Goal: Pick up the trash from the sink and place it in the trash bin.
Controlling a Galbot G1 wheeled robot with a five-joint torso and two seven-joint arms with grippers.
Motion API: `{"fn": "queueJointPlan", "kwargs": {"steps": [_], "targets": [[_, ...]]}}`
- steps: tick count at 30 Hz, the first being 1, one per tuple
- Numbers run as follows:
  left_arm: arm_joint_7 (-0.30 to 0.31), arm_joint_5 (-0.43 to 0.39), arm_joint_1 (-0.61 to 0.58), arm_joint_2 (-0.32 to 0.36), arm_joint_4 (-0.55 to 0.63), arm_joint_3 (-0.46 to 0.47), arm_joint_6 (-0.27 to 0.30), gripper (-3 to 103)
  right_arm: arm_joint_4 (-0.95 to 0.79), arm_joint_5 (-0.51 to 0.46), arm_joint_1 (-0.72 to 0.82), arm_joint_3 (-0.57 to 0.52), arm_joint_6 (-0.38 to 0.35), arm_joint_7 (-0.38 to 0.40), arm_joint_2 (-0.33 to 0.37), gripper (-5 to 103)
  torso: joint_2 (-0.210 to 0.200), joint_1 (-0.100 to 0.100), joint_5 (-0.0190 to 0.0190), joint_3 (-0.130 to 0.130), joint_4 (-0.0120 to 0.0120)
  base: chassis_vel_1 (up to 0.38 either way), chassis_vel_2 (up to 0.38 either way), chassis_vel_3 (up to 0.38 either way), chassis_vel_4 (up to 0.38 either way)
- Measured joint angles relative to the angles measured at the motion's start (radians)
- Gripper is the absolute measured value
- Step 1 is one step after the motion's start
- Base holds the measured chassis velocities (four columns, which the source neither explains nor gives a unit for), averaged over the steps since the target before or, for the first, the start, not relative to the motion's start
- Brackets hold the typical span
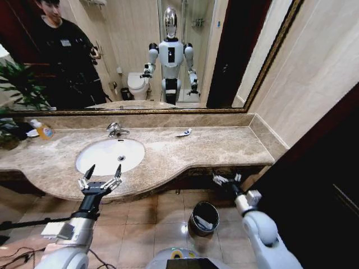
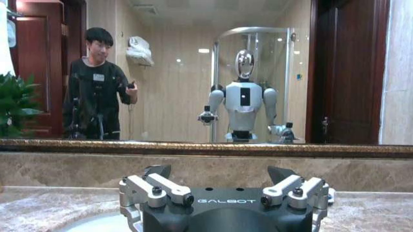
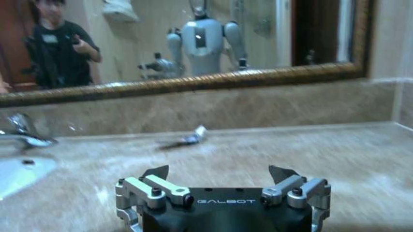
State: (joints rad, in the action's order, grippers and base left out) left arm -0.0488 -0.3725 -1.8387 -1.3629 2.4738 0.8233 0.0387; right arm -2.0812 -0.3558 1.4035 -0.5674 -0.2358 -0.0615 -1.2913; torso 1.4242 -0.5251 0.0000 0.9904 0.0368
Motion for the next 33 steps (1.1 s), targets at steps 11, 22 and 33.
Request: {"fn": "queueJointPlan", "kwargs": {"steps": [11, 22, 33], "targets": [[0.000, 0.000, 0.000, 0.000, 0.000, 0.000, 0.000, 100, 0.198, -0.016, -0.314, 0.113, -0.039, 0.025, 0.032, 100, 0.000, 0.000, -0.0001, 0.000, 0.0000, 0.000, 0.000, 0.000, 0.000], [0.000, 0.000, 0.000, 0.000, 0.000, 0.000, 0.000, 100, 0.456, -0.021, -0.576, 0.280, -0.052, 0.097, -0.025, 100, 0.000, 0.000, -0.0001, 0.000, 0.0001, 0.000, 0.000, 0.000, 0.000], [0.000, 0.000, 0.000, 0.000, 0.000, 0.000, 0.000, 100, 0.680, -0.001, -0.767, 0.350, -0.044, 0.114, -0.084, 100, 0.000, 0.000, -0.0002, 0.000, 0.0000, 0.000, 0.000, 0.000, 0.000]]}}
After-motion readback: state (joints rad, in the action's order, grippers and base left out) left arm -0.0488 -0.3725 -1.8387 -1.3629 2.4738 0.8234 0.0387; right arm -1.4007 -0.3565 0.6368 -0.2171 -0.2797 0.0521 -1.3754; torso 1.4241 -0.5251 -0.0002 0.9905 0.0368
